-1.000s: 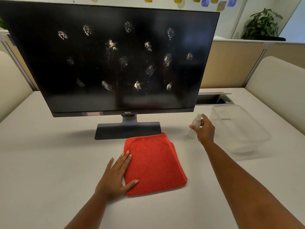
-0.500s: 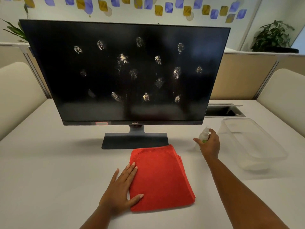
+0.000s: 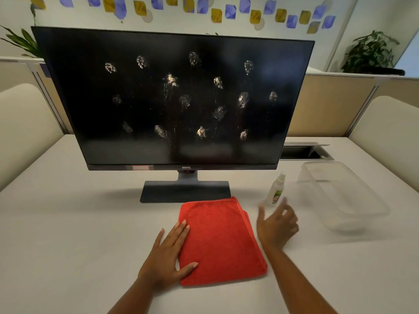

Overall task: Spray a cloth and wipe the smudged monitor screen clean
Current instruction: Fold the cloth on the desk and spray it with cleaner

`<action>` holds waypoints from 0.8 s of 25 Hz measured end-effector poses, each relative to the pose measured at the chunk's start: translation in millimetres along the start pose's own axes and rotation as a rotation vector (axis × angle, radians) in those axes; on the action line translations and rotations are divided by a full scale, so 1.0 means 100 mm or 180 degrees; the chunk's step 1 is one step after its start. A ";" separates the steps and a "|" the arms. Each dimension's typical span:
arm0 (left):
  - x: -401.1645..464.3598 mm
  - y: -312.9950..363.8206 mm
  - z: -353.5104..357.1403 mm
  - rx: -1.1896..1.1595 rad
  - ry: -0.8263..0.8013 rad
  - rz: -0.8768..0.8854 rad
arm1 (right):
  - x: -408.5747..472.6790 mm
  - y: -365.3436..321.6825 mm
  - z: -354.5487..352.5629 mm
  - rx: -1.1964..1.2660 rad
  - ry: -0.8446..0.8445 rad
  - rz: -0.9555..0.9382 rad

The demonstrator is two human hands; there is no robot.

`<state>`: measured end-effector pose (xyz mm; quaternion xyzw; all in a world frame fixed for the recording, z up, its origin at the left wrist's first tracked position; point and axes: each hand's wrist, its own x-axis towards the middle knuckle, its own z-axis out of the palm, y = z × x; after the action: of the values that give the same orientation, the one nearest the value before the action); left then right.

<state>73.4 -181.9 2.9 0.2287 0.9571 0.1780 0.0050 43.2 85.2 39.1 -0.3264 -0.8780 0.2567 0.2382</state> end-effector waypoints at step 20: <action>-0.03 -0.01 -0.10 0.0137 -0.0541 -0.0071 | -0.41 -0.45 -0.30 0.0548 -0.2481 0.0988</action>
<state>75.1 -187.6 11.8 0.2324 0.9593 0.1372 0.0832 68.7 36.3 78.9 -0.3122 -0.8182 0.4660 -0.1265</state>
